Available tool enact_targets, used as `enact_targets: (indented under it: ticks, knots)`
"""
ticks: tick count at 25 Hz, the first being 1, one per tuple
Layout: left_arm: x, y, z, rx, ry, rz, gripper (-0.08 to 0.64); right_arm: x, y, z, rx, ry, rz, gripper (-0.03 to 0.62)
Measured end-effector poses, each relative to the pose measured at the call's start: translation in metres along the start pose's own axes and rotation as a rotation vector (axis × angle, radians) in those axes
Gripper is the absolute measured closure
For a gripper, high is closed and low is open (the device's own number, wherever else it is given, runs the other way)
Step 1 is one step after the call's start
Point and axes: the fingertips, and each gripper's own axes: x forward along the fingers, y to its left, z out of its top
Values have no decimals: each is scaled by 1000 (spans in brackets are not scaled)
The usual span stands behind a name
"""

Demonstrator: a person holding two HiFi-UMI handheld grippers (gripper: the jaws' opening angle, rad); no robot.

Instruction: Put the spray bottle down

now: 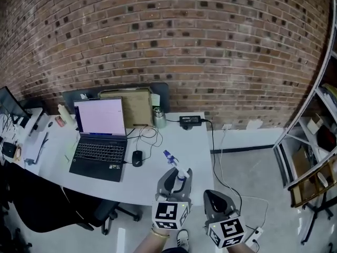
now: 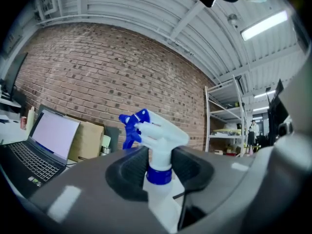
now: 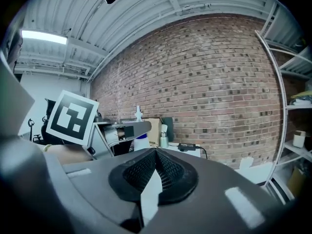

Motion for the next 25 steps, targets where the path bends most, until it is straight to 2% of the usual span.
enact_targets:
  ticks: [8,20,25]
  knots:
    - [55,14,-22,-3,20,-30,421,36,-21,-7,25,39,-21,594]
    - [65,13,-28,5,34,-63,410,47,-23,-19,20,76,-20,594]
    - [63,13,-23,16,36,-55,402,46,-20,-17,16,73,-13,594]
